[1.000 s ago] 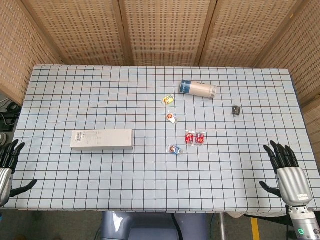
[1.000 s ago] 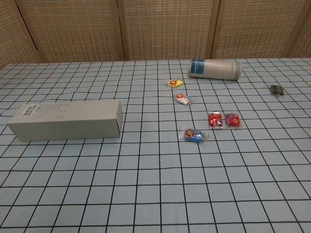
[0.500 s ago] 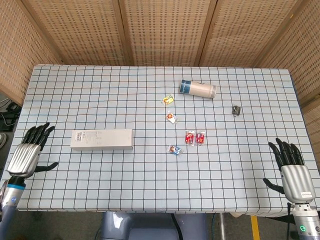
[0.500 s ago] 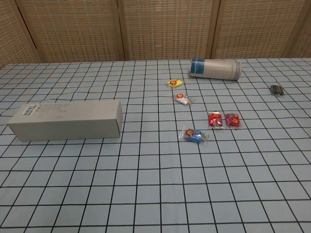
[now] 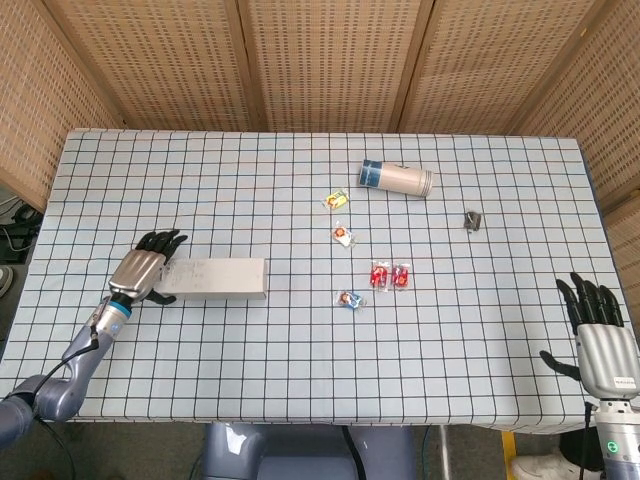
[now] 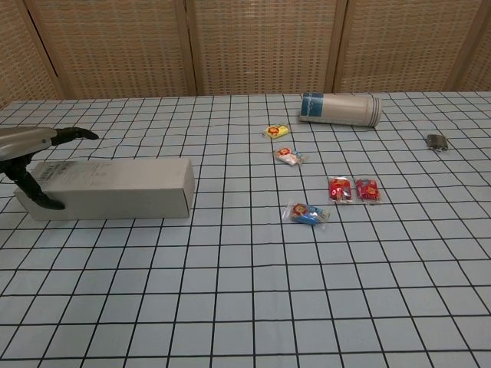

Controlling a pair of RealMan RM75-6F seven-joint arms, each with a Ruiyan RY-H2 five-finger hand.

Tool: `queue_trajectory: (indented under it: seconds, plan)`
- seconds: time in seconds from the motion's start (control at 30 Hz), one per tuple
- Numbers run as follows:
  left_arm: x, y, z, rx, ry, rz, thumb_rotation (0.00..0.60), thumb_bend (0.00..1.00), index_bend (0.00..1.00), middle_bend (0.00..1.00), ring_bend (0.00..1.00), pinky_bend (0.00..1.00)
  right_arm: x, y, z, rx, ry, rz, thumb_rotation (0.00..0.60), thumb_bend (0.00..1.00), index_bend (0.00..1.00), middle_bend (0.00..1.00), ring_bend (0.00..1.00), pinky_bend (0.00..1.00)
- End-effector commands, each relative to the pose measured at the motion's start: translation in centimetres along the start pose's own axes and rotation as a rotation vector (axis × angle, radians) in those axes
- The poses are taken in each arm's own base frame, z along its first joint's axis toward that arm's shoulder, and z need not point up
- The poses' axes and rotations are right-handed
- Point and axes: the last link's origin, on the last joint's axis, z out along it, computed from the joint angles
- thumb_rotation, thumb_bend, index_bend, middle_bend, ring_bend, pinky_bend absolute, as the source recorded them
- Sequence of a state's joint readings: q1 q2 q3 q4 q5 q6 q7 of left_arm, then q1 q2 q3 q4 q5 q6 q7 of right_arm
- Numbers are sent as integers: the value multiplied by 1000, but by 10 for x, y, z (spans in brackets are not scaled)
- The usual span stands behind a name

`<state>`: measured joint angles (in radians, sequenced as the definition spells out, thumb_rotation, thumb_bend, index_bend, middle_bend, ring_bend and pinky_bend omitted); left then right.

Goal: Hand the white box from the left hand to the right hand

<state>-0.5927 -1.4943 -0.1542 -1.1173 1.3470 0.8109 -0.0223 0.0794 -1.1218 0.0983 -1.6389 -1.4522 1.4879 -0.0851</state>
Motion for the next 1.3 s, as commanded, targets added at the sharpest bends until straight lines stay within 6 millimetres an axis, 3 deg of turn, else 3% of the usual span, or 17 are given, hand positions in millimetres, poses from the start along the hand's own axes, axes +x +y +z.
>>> queue_trajectory:
  seconds: [0.03, 0.13, 0.2, 0.3, 0.63, 0.83, 1.03, 1.3]
  plan:
    - [-6, 4, 8, 1, -40, 5, 600, 0, 129, 105, 93, 109, 0, 0, 1, 0, -2, 3, 600, 0, 0, 0, 0, 0]
    - [-7, 5, 10, 4, -39, 6, 600, 0, 275, 240, 214, 254, -1, 0, 1, 0, -4, 4, 600, 0, 0, 0, 0, 0]
    - [-6, 5, 11, 5, -25, 10, 600, 0, 464, 412, 357, 370, -1, 0, 1, 1, -5, 4, 600, 0, 0, 0, 0, 0]
    - [0, 7, 10, -1, 10, -7, 600, 0, 607, 525, 457, 449, -1, 0, 1, 3, -4, 5, 600, 0, 0, 0, 0, 0]
    - [43, 16, -3, -89, 158, -62, 600, 0, 626, 538, 468, 457, -1, -12, 4, 47, -17, -17, 600, 0, 0, 0, 0, 0]
    - [64, 45, 3, -141, 147, -61, 600, 0, 622, 538, 467, 457, 15, -39, 21, 129, -45, -23, 600, 0, 0, 0, 0, 0]
    - [80, 94, 18, -202, 126, -77, 600, 0, 621, 538, 467, 457, 36, -68, 43, 202, -78, -45, 600, 0, 0, 0, 0, 0]
    - [94, 177, 42, -287, 135, -85, 600, 0, 623, 538, 467, 457, 55, -129, 73, 335, -137, -29, 600, 0, 0, 0, 0, 0]
